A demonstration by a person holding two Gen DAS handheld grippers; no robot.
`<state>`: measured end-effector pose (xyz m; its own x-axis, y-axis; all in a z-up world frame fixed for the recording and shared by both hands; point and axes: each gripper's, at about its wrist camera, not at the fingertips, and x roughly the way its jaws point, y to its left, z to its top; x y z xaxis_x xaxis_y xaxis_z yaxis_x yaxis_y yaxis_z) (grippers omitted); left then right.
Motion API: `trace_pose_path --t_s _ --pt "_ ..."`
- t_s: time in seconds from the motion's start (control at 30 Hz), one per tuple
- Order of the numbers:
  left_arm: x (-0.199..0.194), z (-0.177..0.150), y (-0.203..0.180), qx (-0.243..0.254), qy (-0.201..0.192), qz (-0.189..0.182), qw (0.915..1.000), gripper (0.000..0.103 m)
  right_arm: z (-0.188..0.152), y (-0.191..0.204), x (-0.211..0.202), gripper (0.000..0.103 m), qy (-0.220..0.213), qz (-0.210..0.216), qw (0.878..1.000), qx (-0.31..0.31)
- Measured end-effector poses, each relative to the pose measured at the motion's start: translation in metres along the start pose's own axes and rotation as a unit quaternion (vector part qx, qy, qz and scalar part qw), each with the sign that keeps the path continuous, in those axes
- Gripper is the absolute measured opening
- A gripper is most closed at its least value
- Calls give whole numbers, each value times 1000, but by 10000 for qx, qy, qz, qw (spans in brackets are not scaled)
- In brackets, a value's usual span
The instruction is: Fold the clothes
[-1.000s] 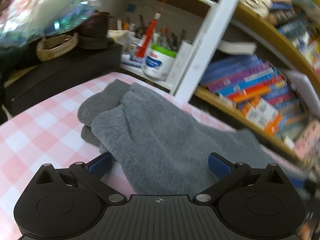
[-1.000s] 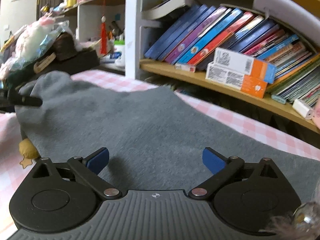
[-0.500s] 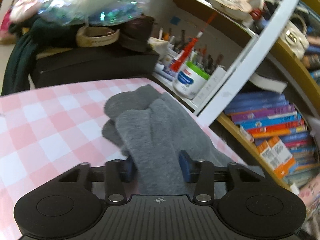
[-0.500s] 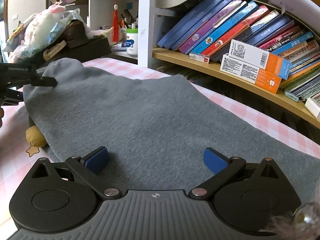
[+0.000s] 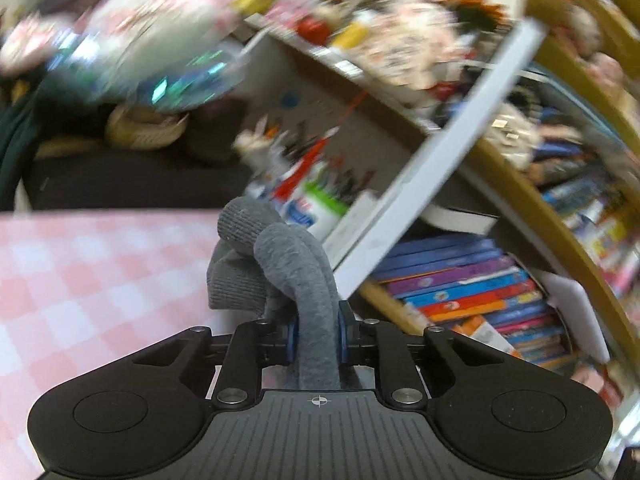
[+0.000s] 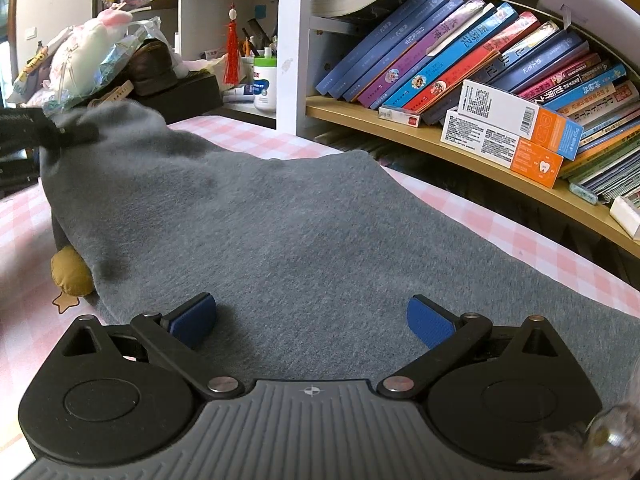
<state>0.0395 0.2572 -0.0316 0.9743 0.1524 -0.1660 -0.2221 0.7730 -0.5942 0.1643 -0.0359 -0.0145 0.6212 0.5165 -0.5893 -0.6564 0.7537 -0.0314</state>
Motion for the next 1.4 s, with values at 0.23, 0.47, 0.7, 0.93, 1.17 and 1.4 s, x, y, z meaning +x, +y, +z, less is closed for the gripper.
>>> trace_pose_path --t_s 0.23,0.47,0.7,0.93,1.17,1.4 --pt "-16 -8 -48 1322 -376 -570 9889 16 1 0 0 103 14 26 10000 25" --pt "-29 -30 -95 2569 -447 -812 9620 17 -2 -7 -15 103 -387 396 9980 304" --pt "-31 -61 -134 3547 -54 -962 9300 19 -19 -54 -65 103 -1054 892 9768 1636" --pt "-28 -98 -167 4271 1356 -1929 8729 76 -37 -101 -90 103 -1504 1584 9255 3095" --pt "-37 -57 -134 2916 830 -2315 9244 87 -36 -94 -75 103 -1054 1726 9287 3109" --pt "-20 -24 -87 1236 692 -1669 9757 81 -38 -84 -57 90 -365 1835 9190 3470"
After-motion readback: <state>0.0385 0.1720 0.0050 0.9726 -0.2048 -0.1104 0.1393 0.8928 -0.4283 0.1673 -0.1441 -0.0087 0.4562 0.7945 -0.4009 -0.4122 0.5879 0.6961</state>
